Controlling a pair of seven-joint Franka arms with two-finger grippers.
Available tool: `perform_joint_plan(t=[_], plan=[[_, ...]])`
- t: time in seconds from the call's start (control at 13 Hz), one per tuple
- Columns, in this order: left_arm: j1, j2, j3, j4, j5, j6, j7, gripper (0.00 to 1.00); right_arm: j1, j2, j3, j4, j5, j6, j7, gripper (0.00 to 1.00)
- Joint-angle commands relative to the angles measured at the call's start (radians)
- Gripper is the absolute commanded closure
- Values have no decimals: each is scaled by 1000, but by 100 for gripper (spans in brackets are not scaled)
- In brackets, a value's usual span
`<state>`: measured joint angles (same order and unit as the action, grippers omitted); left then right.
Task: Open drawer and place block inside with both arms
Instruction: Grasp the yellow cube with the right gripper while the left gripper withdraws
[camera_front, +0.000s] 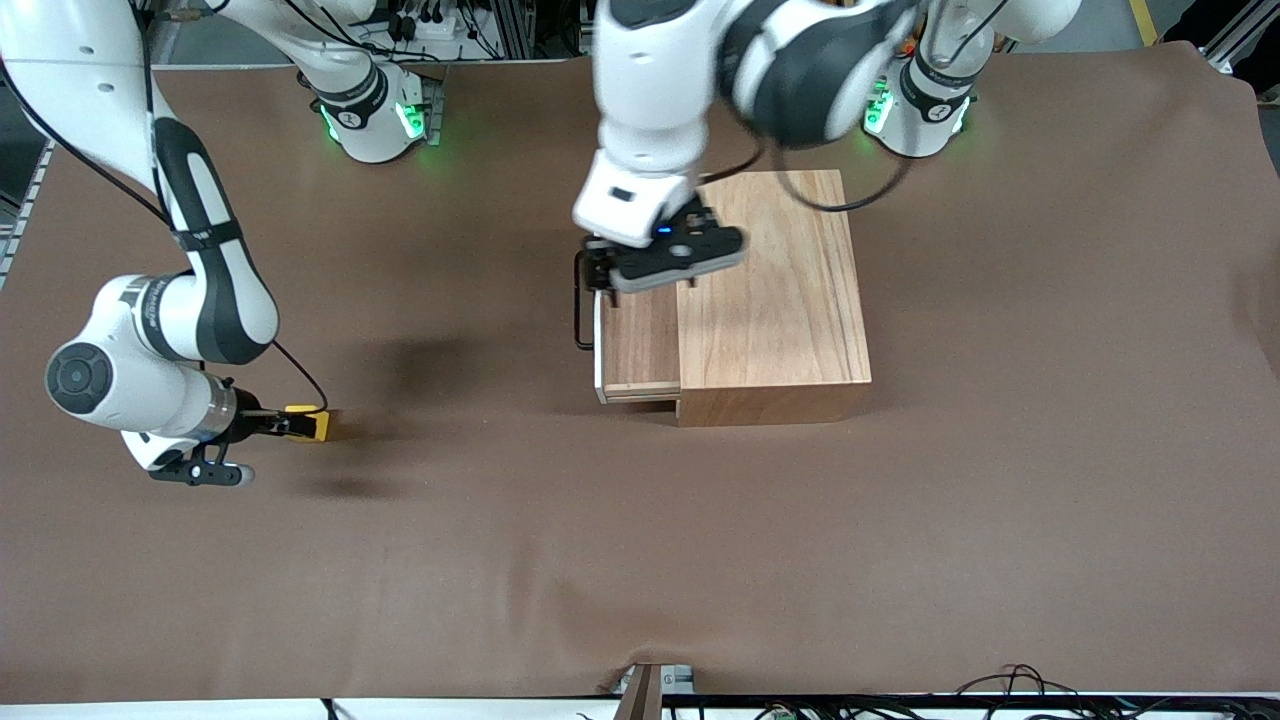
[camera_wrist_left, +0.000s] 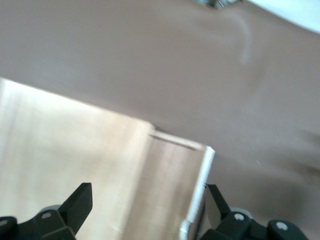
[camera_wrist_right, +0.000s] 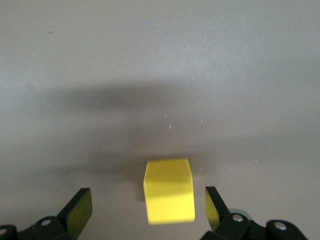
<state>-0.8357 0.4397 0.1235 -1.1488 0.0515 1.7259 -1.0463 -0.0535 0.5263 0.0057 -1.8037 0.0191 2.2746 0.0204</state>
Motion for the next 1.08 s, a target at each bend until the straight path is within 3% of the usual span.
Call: perform_joint_plan(t=[0.0, 0.15, 0.46, 0.69, 0.92, 1.0], plan=[[146, -108, -18, -60, -16, -80, 179, 0, -31, 23, 5, -80, -16, 154, -48, 0], [252, -150, -21, -63, -19, -152, 355, 0, -28, 15, 7, -155, -16, 244, -54, 0], [464, -182, -22, -78, -76, -267, 661, 0, -46, 9, 8, -193, -15, 243, -54, 0], [501, -229, -21, -121, -73, -293, 696, 0, -43, 1, 10, -200, -11, 237, -53, 0], [529, -298, -19, -216, -67, -292, 723, 0, -43, -3, 10, -206, -11, 238, -57, 54], [529, -314, -19, -241, -58, -289, 724, 0, -43, -5, 10, -209, -13, 238, -57, 61]])
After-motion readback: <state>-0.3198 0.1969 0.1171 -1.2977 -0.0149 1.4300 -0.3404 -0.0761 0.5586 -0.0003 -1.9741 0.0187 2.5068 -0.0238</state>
